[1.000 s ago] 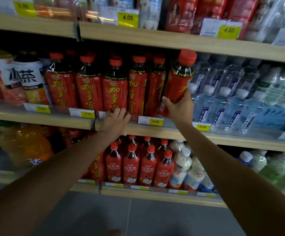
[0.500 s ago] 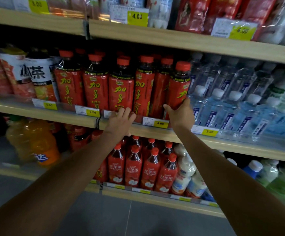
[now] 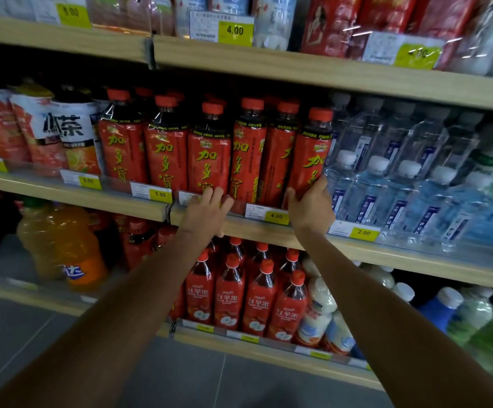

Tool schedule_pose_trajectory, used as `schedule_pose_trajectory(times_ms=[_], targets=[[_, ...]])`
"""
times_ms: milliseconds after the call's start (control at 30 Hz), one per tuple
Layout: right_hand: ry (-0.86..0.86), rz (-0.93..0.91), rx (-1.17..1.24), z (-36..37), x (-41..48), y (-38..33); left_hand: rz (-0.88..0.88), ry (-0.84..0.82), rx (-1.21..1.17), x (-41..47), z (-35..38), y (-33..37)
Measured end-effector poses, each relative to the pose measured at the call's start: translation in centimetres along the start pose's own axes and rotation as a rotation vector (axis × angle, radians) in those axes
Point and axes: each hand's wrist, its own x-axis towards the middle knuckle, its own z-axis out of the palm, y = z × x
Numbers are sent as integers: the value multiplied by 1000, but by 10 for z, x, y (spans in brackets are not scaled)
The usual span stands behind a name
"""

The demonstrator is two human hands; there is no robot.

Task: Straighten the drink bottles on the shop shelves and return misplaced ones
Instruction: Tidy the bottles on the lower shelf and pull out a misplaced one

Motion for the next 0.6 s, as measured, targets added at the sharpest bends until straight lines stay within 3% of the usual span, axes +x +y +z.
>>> schedule_pose_trajectory(times_ms=[600], targets=[[23,-24,42,2,-8,7,-13,-32,1,-2,-4,1]])
